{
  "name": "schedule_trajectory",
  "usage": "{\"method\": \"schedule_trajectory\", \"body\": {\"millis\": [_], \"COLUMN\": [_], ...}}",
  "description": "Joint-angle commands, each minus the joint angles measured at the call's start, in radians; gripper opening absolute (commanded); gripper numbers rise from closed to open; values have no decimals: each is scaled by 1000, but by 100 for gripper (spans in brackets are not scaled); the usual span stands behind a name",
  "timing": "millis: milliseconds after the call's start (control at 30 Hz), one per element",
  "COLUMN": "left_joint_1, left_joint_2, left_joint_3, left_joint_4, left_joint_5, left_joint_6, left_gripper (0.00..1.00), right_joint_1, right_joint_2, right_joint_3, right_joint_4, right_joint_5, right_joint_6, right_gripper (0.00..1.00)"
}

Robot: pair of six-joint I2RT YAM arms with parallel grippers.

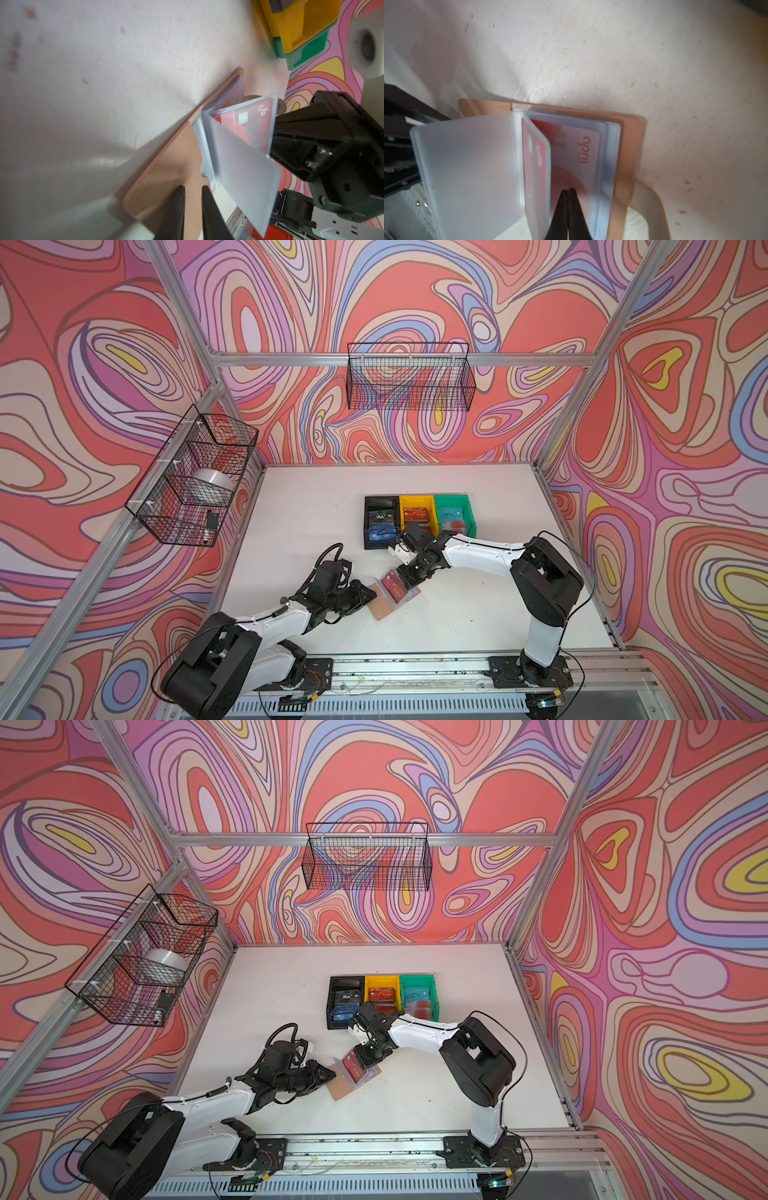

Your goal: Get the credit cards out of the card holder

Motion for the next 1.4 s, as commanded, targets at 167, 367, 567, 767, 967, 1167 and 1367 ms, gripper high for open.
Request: {"method": "schedule_trajectory", "body": {"millis": [167,367,567,767,967,1167,1367], "left_joint_1": [4,5,5,4,5,5,4], "left_joint_2": [-303,-348,-184,-49,-38,-6,57], "left_joint_3": [77,95,44,30,25,17,3], "left_joint_4": [-433,-406,-231,-108,-137,-141,-94], "left_joint_5": [-97,-83,-40,-11,-38,-58,-58], "left_joint_6": [57,30,8,-1,22,36,39], "left_gripper": [26,29,27,24,24,24,24], "right_joint_1": [2,2,2,2,2,2,2], "right_joint_2": [-16,-15,-35,-63,-55,-33,-45], "right_joint_3": [13,16,31,38,41,34,31], "right_joint_4": [-11,-22,-42,-45,-49,-42,-42], "right_joint_5": [-9,1,85,113,124,131,178], "right_joint_6": [-7,-17,-15,-20,-23,-23,-20], "right_gripper": [6,6,7,7,7,7,8]}}
